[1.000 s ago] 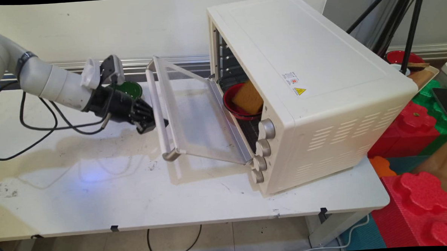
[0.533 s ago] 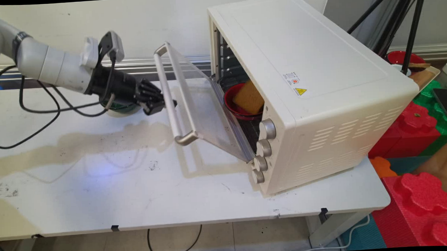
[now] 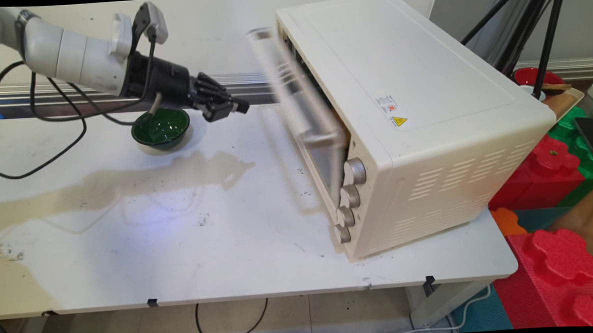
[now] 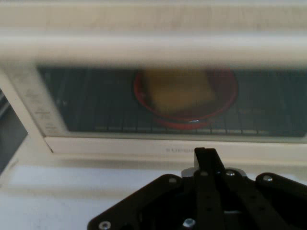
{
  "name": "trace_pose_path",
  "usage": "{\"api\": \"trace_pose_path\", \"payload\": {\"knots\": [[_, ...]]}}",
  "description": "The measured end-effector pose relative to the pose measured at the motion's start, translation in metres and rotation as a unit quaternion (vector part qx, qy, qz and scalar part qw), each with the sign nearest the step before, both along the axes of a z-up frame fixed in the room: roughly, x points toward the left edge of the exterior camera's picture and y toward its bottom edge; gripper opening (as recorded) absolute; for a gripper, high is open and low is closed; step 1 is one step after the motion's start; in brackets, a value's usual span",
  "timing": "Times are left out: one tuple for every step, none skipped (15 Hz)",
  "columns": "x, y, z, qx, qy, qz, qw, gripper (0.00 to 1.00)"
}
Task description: Close the oven
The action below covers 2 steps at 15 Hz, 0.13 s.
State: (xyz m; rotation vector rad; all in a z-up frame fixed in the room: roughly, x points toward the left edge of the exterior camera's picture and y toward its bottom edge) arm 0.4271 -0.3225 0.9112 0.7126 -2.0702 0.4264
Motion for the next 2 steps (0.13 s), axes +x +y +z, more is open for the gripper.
{"api": "trace_pose_path", "payload": {"knots": [[-0.0011, -0.0018, 0.0027, -0.003, 0.002, 0.000, 1.0000, 0.00], [-0.0022, -0.0040, 0.0065, -0.007, 0.006, 0.000, 1.0000, 0.00]]}}
